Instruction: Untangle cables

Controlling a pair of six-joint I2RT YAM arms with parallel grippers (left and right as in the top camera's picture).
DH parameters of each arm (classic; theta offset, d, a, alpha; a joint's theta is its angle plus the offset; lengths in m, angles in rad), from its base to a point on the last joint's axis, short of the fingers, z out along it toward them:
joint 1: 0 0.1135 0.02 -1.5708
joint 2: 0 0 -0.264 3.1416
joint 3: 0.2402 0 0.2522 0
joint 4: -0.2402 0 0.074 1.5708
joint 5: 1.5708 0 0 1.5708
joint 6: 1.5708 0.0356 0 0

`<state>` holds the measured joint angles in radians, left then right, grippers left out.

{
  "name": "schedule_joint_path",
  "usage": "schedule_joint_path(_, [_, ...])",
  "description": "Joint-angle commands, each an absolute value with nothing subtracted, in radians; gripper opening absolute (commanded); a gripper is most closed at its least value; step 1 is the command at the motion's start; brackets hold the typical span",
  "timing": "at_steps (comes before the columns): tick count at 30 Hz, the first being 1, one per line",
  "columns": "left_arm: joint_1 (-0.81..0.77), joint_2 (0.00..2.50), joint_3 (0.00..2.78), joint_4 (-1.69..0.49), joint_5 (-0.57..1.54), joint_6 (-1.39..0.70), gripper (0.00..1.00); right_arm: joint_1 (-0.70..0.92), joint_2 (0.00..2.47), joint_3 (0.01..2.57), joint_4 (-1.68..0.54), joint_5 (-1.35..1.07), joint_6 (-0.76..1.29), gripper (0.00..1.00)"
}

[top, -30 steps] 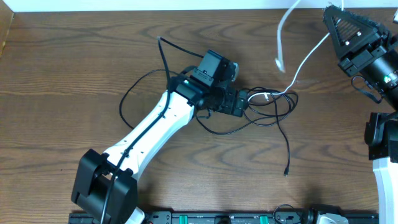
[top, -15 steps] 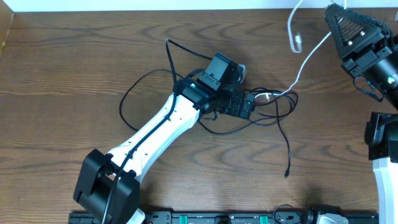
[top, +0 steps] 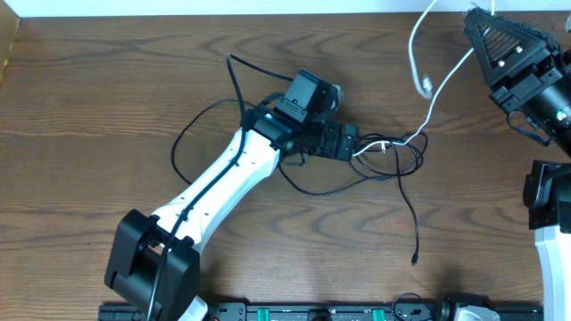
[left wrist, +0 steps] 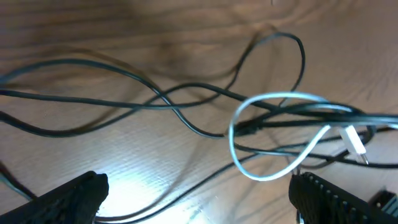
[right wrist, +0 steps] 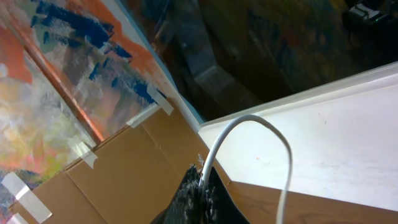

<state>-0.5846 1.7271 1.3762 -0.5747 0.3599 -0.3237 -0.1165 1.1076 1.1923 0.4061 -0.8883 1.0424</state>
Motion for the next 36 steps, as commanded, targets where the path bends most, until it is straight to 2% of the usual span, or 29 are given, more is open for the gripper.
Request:
schedule_joint_path(1, [-0.578,1.740,1.391,-0.558,0.348,-0.354,0.99,-0.121,1.093,1.211,0.412,-0.893,1.057,0.01])
schedule_joint_path(13, [-0.617,1.814,1.391,-0.533,0.350,-0.354,0.98,-0.120,1.093,1.211,0.413,-0.901,1.062,0.01])
schedule_joint_path(19, [-0.653,1.874,1.391,-0.534,0.435,-0.352,0.98,-0.120,1.093,1.211,0.413,-0.900,1.061,0.01])
schedule_joint_path(29, [-0.702,1.908,1.391,-0.588,0.392,-0.289,0.98,-0.120,1.093,1.211,0.413,-0.900,1.062,0.01])
schedule_joint_path(36, [-0.705,1.910,1.391,-0.518,0.392,-0.294,0.98,-0.116,1.093,1.211,0.413,-0.903,1.062,0.01])
